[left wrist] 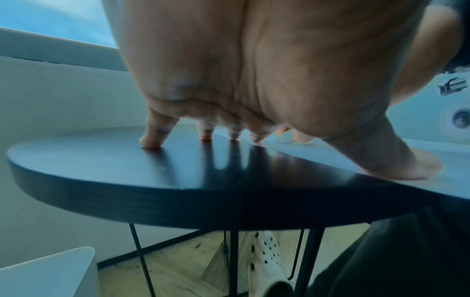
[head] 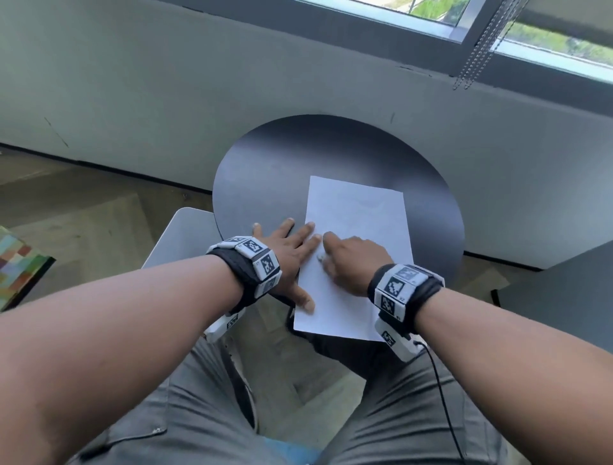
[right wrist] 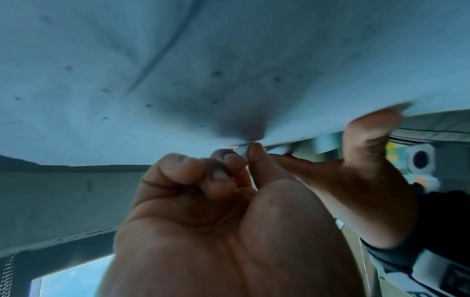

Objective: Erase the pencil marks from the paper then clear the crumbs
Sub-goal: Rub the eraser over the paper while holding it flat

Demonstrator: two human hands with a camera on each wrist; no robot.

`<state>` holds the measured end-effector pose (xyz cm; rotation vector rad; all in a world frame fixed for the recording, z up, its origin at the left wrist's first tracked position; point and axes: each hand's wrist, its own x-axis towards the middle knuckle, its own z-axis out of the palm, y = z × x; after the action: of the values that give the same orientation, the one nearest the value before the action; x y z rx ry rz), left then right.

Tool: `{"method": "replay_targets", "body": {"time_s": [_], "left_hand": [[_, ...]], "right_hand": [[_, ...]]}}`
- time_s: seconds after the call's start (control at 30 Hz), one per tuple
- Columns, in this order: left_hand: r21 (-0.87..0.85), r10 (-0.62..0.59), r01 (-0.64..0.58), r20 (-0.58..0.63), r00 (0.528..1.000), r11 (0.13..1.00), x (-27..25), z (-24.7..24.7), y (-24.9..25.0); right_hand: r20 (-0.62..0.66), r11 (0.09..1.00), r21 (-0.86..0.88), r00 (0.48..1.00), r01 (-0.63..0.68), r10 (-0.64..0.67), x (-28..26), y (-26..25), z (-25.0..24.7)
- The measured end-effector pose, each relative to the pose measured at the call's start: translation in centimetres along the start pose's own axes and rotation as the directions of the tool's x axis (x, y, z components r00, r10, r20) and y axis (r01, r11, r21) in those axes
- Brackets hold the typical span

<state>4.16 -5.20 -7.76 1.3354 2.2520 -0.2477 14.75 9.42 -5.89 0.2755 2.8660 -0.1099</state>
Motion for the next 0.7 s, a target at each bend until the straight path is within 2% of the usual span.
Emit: {"method": "replay_targets", "body": {"time_s": [0.07,0.13,0.2,0.23,0.33,0.37,0.43,0.5,0.57,0.6,0.7], "left_hand": [[0.001,0.000,0.000,0.000,1.000,1.000,0.1,0.0,0.0],[0.009,0.001,-0.001,0.008,1.000,1.000,0.0,-0.1,0.1],[0.011,0.007,-0.007,0.013,1.000,1.000,0.1,-0.1,0.1],[0.009,0.011,-0.012,0.009,1.000,1.000,0.1,-0.1,0.0],[0.004,0.005,-0.005,0.000,1.000,1.000,0.2,0.2,-0.1],[0.005,0.002,-0.002,0.000,1.000,1.000,0.2,0.2,-0.1],[0.002,0.004,-0.004,0.001,1.000,1.000,0.1,0.3,0.0],[0.007,0.022,-0.022,-0.015,1.000,1.000,0.0,0.6,0.0],[0.017,0.036,-0.035,-0.025,0.999,0.999,-0.3,0.9,0.0],[0.020,0.036,-0.036,-0.027,0.999,0.999,-0.3,0.9,-0.1],[0.023,0.028,-0.028,-0.024,0.999,0.999,-0.3,0.7,-0.1]], "right_hand": [[0.035,0.996,0.019,0.996,0.087,-0.088,-1.0,-0.3,0.2],[0.133,0.975,0.027,0.966,0.222,-0.224,-3.0,-0.9,0.7],[0.166,0.963,0.012,0.949,0.270,-0.268,-3.5,-0.6,0.8],[0.147,0.970,-0.009,0.960,0.244,-0.240,-2.7,-0.3,0.6],[0.051,0.999,-0.014,0.997,0.051,-0.050,0.6,1.3,-0.3],[0.025,0.999,-0.007,0.999,0.040,-0.040,1.0,1.7,-0.4],[0.032,0.993,0.008,0.992,0.118,-0.119,0.1,1.4,-0.4],[0.120,0.964,0.024,0.957,0.265,-0.266,-2.0,0.5,0.0],[0.159,0.946,0.010,0.934,0.323,-0.320,-2.6,0.3,0.3],[0.142,0.958,0.009,0.948,0.288,-0.287,-1.9,0.7,0.2],[0.049,0.999,0.013,0.998,0.036,-0.037,1.1,2.4,-0.5]]}}
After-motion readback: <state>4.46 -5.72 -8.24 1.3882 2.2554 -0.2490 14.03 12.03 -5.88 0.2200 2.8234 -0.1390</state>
